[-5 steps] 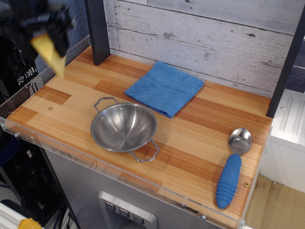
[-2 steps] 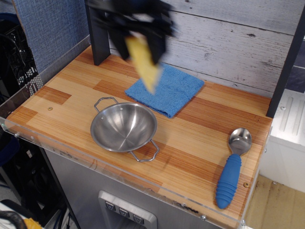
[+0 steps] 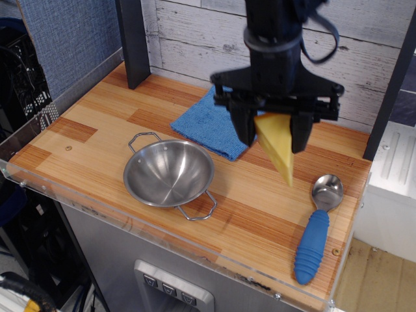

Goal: Move the cheese slice in between pot and blue spoon

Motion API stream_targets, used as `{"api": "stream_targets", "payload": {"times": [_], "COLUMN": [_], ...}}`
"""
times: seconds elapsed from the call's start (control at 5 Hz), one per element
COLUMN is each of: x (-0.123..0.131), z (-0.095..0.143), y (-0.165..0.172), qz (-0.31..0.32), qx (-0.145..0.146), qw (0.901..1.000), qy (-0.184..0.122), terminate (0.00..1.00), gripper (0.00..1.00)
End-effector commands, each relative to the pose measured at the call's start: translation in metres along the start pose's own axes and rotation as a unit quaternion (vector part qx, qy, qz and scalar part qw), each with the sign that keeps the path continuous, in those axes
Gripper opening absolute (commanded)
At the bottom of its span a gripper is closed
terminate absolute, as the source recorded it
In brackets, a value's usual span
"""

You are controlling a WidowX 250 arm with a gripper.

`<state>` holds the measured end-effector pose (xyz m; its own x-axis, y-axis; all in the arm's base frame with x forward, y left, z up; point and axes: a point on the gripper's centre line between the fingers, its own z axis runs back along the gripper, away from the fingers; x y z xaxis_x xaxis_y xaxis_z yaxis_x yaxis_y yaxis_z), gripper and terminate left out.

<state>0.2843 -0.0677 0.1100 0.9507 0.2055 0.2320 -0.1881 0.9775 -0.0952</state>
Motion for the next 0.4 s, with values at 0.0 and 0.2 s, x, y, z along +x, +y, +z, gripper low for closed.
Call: {"api": "stream_targets", "payload": {"times": [0.0,0.2], "x": [0.006,0.017], "z": [-0.033,-0.051], "y": [0.018,0.038], "qz": [0.061,0.059], "qx": [0.007,0.013], "qw": [0.9979,0.9982], "qy": [-0.018,-0.007], "terminate": [0.00,0.00], "gripper": [0.00,0.00]}}
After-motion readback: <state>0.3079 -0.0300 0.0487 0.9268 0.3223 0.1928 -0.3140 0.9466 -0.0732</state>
